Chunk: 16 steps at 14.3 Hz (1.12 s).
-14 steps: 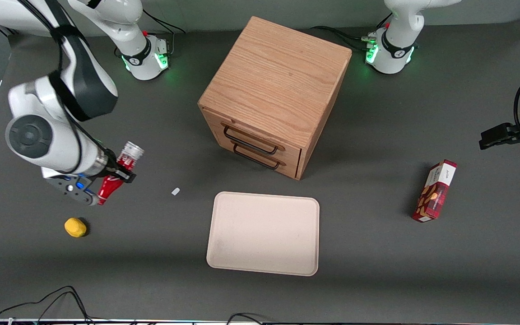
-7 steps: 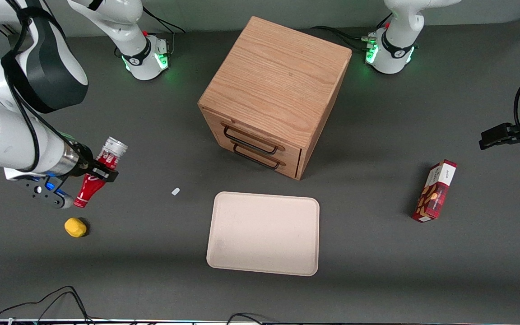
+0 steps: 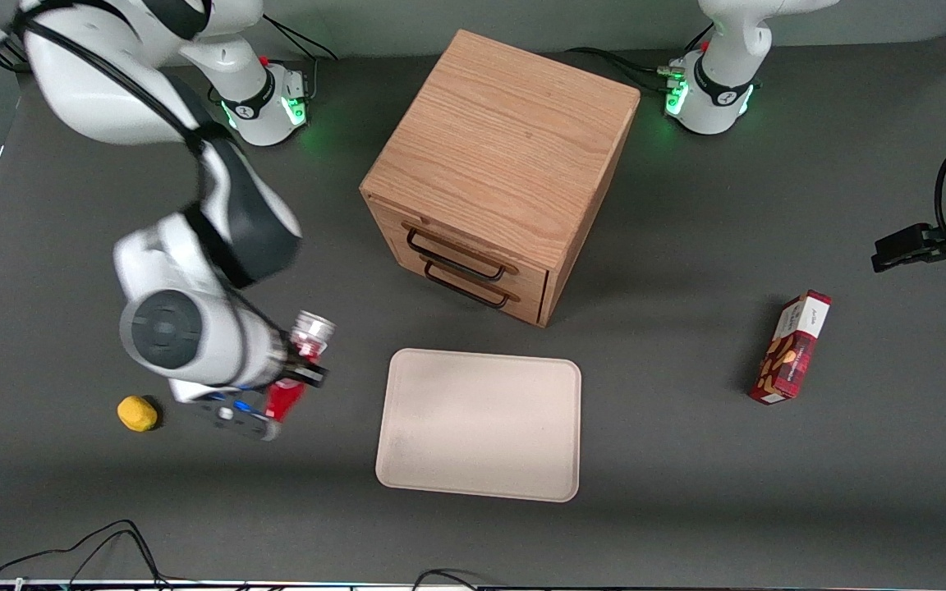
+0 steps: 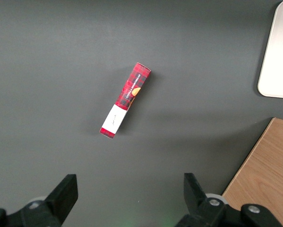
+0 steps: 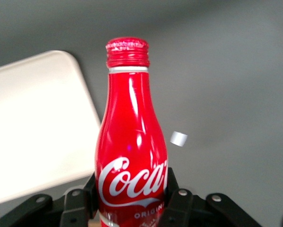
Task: Place coke bottle on tray
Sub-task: 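Carry the upright bottle over the cream tray's edge, then lower the bottle onto the tray and open the right gripper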
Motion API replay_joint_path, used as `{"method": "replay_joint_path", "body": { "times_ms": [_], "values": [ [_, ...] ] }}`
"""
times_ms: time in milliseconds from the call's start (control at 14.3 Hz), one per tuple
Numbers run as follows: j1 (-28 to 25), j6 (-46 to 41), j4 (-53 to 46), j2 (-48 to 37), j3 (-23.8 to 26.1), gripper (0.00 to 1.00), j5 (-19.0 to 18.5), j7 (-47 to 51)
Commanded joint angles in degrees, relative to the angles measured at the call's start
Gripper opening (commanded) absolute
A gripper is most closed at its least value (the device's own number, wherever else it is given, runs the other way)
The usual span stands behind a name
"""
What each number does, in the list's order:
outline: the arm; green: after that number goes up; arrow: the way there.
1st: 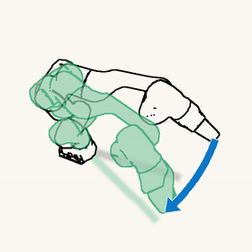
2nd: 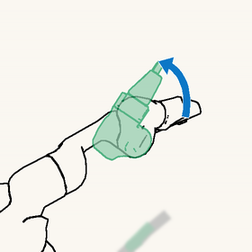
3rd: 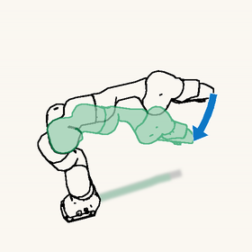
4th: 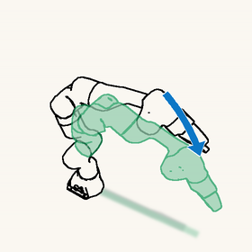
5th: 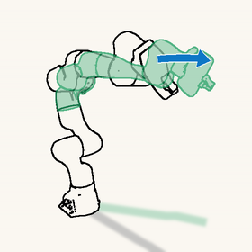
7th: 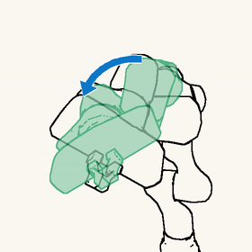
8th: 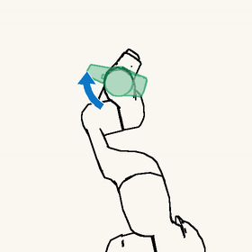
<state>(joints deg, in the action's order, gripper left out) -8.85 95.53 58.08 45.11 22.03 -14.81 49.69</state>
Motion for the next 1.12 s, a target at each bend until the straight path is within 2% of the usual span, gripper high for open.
{"method": "replay_joint_path", "body": {
  "times_ms": [0, 209, 488, 767, 907, 1047],
  "values": [
    [-3.01, 6.04, -5.52, 6.38, -0.58, 0.00, -1.10, -0.47],
    [-4.59, 13.60, -5.43, 10.77, -1.11, 0.00, -1.19, -2.83],
    [-8.47, 20.04, -5.43, 14.82, -5.59, 0.00, -1.10, -3.99],
    [-8.38, 20.13, -5.17, 16.50, -5.33, 0.00, -0.83, -10.75],
    [-8.29, 19.78, -4.91, 16.85, -5.50, 0.00, 1.52, -15.22],
    [-8.38, 19.87, -4.82, 17.20, -5.59, 0.00, 1.98, -16.20]
  ]
}}
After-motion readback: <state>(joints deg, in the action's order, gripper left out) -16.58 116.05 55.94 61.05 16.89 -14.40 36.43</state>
